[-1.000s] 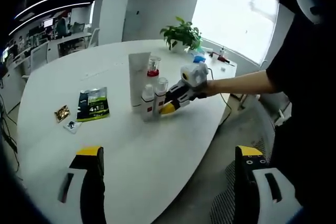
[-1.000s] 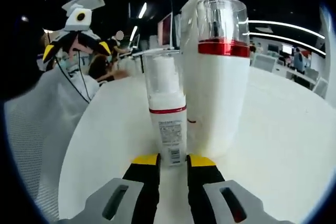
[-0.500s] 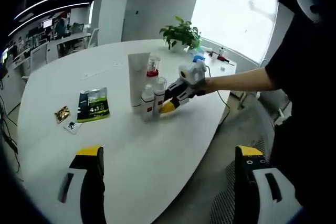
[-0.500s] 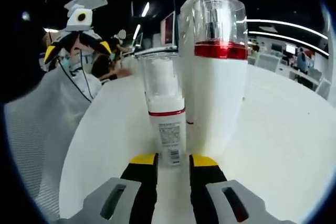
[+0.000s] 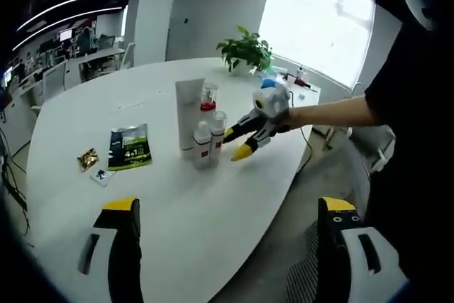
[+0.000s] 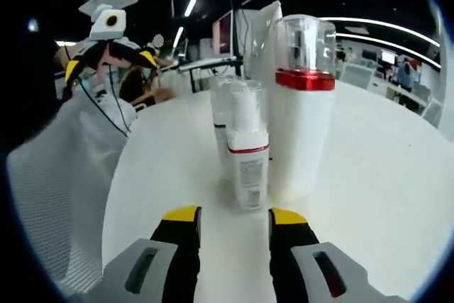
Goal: Arrange the skincare products in the storage area until every visible bottle or jar stands upright without overlapping.
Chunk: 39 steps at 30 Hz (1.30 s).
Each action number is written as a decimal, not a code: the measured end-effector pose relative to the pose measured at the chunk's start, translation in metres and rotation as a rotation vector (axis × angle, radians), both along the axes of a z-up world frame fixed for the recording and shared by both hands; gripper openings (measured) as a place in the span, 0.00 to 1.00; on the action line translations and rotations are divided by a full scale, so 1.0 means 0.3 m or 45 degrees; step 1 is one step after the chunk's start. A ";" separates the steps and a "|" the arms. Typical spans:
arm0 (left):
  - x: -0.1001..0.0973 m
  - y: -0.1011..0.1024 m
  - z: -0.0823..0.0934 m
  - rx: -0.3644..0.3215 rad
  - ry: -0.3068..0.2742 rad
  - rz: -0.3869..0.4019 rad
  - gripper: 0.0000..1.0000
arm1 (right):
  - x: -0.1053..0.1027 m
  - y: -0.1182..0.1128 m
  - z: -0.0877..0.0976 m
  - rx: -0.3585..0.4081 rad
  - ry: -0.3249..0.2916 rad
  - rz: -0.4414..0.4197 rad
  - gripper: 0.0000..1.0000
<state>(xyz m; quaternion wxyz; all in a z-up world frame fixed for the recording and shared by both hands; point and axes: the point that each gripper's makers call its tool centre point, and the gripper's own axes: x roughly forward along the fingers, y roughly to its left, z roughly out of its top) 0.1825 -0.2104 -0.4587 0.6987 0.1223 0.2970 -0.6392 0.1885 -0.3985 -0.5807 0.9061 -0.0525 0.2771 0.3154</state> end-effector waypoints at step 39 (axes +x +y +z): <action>-0.034 0.026 0.064 -0.085 0.090 0.110 0.98 | -0.146 0.041 0.385 0.031 -0.116 -0.365 0.83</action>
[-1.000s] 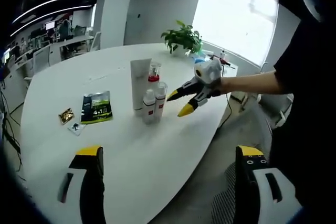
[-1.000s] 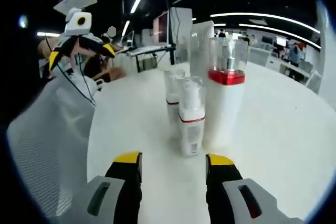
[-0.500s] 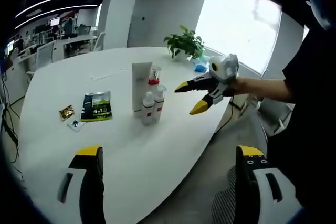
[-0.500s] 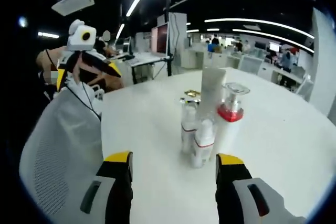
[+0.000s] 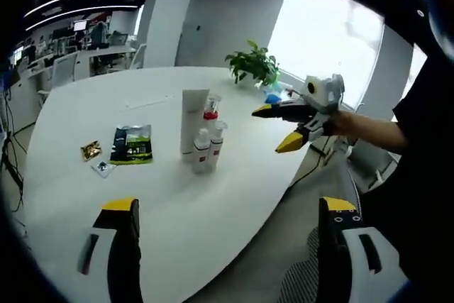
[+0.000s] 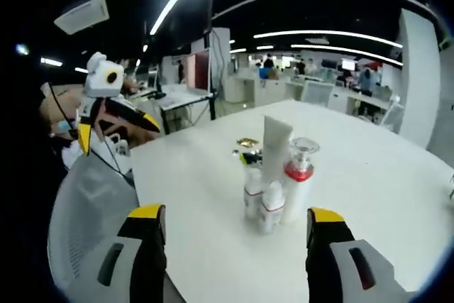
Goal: Arrange the skincare products in the storage area until every visible bottle or jar stands upright without overlapping.
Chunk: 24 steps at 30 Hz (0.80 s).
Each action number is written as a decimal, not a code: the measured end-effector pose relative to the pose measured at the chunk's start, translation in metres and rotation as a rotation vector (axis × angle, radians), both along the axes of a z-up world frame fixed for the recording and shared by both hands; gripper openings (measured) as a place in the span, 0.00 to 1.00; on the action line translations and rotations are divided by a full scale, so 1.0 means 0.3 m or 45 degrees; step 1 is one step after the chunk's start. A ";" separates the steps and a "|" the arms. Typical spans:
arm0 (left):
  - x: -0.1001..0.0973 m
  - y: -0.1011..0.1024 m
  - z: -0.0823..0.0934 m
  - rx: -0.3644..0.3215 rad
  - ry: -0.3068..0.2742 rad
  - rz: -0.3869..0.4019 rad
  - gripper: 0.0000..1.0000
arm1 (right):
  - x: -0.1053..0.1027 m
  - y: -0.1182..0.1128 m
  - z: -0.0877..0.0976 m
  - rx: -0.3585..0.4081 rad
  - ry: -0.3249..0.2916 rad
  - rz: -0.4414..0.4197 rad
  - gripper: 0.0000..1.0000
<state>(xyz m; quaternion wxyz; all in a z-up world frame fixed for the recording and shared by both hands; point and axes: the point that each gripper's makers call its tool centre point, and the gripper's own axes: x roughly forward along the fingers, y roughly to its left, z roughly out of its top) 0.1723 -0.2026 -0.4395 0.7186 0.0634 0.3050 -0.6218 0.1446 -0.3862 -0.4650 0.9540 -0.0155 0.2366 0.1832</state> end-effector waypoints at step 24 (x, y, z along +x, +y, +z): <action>0.088 0.113 -0.011 0.015 0.041 0.176 0.99 | -0.146 -0.059 0.017 0.188 0.068 -0.253 0.99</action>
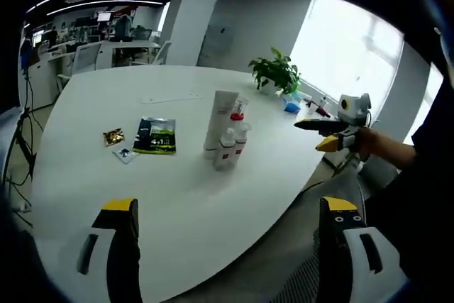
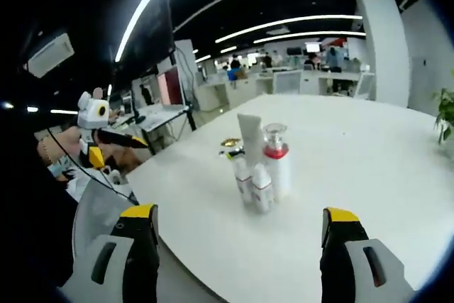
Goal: Arrange the skincare products in the storage area until every visible bottle or jar stands upright without overlapping.
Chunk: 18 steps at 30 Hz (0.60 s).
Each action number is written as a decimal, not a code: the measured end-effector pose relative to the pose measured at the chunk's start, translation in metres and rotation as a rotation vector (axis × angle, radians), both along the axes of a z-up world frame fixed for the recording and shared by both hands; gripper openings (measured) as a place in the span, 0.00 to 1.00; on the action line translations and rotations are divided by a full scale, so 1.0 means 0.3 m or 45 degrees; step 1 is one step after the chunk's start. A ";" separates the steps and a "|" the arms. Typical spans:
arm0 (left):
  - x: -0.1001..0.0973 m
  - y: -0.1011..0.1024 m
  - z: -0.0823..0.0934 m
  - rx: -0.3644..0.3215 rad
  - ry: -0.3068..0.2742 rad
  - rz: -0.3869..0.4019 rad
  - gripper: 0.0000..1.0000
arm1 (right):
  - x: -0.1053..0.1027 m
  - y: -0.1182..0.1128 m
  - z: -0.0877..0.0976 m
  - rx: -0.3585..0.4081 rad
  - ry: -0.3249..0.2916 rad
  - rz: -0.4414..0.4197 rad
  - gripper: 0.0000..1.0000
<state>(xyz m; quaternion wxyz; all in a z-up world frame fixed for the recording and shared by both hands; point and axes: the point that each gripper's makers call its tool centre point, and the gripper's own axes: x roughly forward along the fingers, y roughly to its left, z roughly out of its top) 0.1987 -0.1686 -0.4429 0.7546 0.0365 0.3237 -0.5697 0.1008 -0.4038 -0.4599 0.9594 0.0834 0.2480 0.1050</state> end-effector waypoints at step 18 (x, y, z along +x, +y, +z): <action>0.015 -0.017 -0.008 0.017 -0.001 -0.016 0.98 | -0.005 -0.017 -0.026 0.033 0.033 -0.046 0.99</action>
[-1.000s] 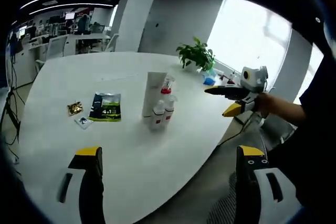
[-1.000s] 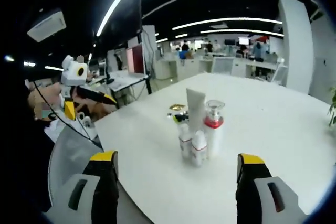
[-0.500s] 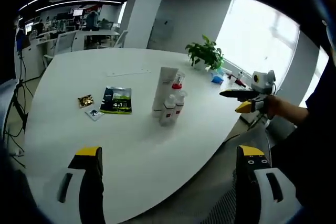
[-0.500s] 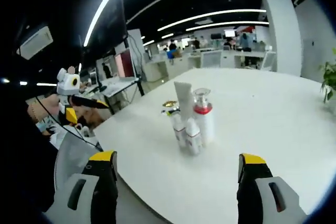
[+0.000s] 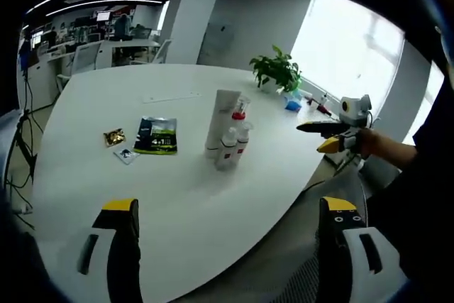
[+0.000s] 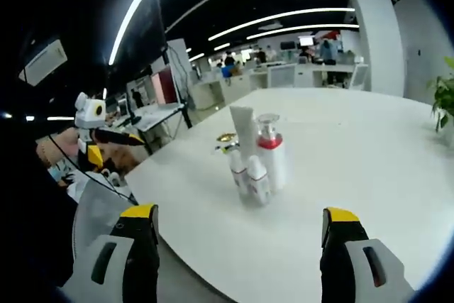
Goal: Arrange the skincare products in the storage area until every visible bottle or jar stands upright without overlapping.
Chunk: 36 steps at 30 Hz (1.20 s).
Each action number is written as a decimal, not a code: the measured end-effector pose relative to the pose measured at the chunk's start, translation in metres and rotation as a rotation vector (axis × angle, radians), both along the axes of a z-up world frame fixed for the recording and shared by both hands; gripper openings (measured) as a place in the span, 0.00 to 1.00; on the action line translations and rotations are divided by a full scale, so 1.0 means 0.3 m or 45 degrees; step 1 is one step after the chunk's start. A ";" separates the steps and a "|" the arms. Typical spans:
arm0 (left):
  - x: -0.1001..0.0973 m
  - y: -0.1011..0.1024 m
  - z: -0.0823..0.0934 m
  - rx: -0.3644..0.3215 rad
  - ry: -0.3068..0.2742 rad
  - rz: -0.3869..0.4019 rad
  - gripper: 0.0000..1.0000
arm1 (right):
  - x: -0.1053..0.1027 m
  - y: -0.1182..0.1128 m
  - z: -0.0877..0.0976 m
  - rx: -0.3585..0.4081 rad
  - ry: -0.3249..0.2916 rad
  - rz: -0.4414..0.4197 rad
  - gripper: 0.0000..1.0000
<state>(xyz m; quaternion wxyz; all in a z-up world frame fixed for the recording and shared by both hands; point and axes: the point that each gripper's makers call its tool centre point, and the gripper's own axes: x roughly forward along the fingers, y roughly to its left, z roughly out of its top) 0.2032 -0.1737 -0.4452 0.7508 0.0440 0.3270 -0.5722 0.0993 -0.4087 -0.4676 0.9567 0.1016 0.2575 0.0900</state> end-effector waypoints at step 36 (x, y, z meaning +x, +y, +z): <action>0.301 -0.199 -0.093 0.094 0.137 -0.029 0.91 | 0.042 -0.070 -0.101 0.063 0.074 -0.133 0.99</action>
